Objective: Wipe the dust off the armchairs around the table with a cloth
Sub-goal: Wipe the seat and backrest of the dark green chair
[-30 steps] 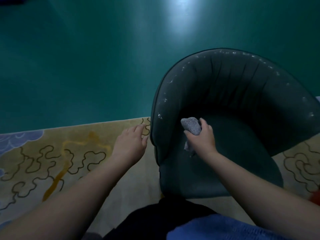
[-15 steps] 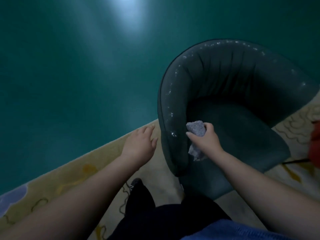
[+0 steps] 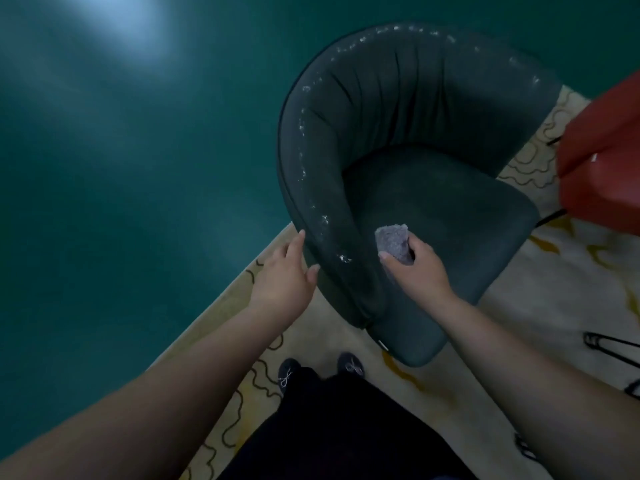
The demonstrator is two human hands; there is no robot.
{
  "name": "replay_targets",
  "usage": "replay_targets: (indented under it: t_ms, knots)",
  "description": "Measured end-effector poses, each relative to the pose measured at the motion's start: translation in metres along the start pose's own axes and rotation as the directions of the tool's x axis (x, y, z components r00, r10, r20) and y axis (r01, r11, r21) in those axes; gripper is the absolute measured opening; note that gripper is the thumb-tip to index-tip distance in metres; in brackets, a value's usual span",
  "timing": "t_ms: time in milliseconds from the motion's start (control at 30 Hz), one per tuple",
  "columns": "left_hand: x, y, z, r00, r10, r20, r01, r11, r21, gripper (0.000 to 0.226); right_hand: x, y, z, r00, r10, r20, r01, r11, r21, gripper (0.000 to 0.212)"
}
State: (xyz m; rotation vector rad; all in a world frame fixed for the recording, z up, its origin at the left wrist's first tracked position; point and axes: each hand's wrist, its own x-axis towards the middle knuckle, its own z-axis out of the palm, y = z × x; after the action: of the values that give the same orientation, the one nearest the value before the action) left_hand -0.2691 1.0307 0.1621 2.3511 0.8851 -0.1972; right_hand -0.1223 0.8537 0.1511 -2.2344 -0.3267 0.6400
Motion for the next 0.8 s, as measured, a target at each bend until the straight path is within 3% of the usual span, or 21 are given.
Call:
replay_targets:
  t_ms: [267,567,733,800]
  knots:
    - [0.038,-0.002,0.023,0.979,-0.204,-0.015,0.199,0.965,-0.174,0.079,0.018,0.018,0.034,0.994,-0.107,0.013,0.107,0.994,-0.028,0.069]
    - [0.05,-0.004,0.028,0.981,-0.19,0.045,0.191,0.887,-0.421,0.078,0.033,0.031,0.059,0.992,-0.106,0.07,0.103,0.994,0.039,0.042]
    - [0.056,0.0,0.025,0.977,-0.212,0.03,0.2,0.856,-0.476,0.077,0.027,0.029,0.059,0.989,-0.13,0.073,0.126,0.99,0.063,0.053]
    - [0.061,-0.001,0.023,0.977,-0.21,0.043,0.208,0.876,-0.436,0.085,0.006,0.033,0.062,0.973,-0.223,0.065,0.22,0.974,0.043,0.059]
